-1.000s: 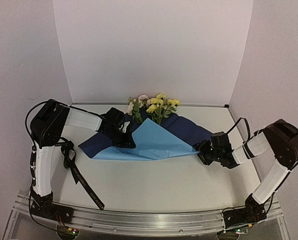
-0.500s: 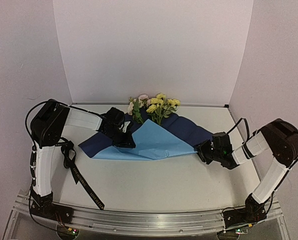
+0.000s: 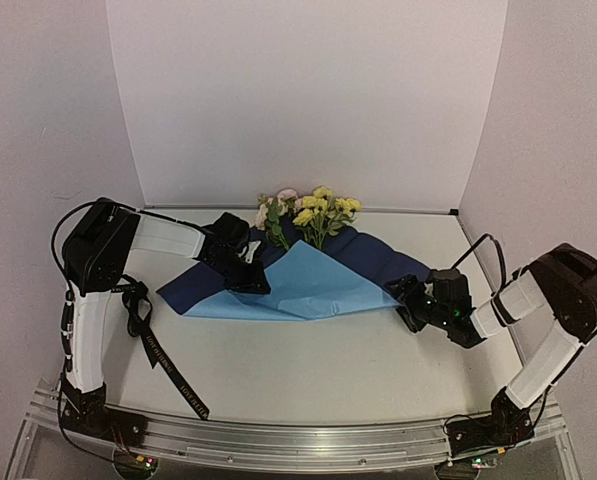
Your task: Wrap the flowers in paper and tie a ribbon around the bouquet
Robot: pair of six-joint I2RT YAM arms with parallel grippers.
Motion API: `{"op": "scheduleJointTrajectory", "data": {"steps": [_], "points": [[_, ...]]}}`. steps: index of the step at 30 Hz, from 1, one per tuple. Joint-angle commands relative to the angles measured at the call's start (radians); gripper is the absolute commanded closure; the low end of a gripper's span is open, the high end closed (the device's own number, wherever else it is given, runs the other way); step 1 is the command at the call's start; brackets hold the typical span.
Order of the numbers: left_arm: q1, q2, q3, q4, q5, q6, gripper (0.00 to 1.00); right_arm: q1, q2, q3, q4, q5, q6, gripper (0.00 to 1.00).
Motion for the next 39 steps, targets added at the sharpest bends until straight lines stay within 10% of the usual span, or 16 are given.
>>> {"op": "scheduleJointTrajectory", "data": {"steps": [1,6,26,39], "points": [[0.005,0.01,0.039,-0.007,-0.004,0.01,0.86,0.015,0.044,-0.043,0.175,-0.043,-0.031,0.13],[0.005,0.015,0.041,-0.007,-0.004,0.01,0.86,0.026,0.058,-0.034,0.174,-0.048,-0.055,0.18],[0.003,-0.034,0.069,-0.022,0.042,0.021,0.81,0.045,0.019,0.026,0.046,0.036,-0.042,1.0],[-0.055,-0.121,0.162,-0.07,0.196,0.058,0.67,0.086,-0.029,0.062,-0.097,0.155,-0.015,1.0]]}}
